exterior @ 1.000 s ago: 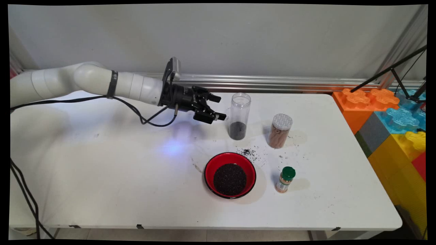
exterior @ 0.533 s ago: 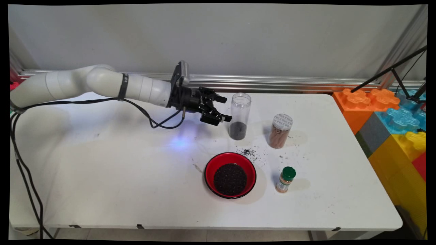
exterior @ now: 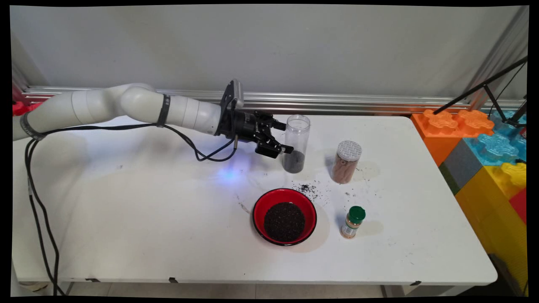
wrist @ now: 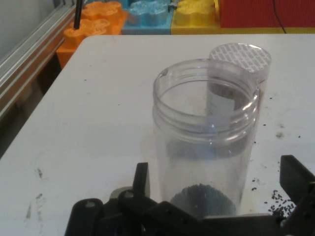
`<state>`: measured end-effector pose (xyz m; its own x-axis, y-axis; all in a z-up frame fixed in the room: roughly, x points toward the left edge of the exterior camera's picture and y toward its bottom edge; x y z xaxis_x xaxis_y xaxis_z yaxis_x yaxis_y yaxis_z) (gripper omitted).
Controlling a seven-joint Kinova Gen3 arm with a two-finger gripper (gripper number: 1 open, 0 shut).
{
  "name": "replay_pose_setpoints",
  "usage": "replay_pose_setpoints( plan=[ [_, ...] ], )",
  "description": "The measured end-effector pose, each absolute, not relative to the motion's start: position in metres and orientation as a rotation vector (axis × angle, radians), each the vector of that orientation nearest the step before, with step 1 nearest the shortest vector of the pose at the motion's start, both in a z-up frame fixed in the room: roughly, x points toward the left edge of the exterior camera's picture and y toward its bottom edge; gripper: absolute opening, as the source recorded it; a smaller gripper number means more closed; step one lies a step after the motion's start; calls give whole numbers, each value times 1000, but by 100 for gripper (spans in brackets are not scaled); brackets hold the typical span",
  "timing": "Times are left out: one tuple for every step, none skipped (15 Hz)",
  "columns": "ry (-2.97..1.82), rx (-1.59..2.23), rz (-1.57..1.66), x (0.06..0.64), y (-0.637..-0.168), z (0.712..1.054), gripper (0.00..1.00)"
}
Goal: Pick up the black seasoning powder from the table
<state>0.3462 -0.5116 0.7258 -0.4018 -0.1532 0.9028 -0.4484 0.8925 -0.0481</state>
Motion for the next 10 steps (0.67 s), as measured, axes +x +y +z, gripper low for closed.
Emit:
replay_pose_setpoints(
  plan=[
    [-1981,438,341,344,-513,724,100],
    [-1980,438,339,342,-514,723,100],
    [-1979,439,337,340,-515,722,100],
    [-1978,439,333,337,-517,720,100],
    [-1977,440,332,335,-518,719,100],
    [-1976,441,330,333,-519,718,100],
    [-1976,442,330,331,-520,717,100],
    [-1976,443,329,329,-521,715,100],
    [-1977,444,329,328,-521,715,100],
    [-1977,446,329,326,-522,714,100]
  ],
)
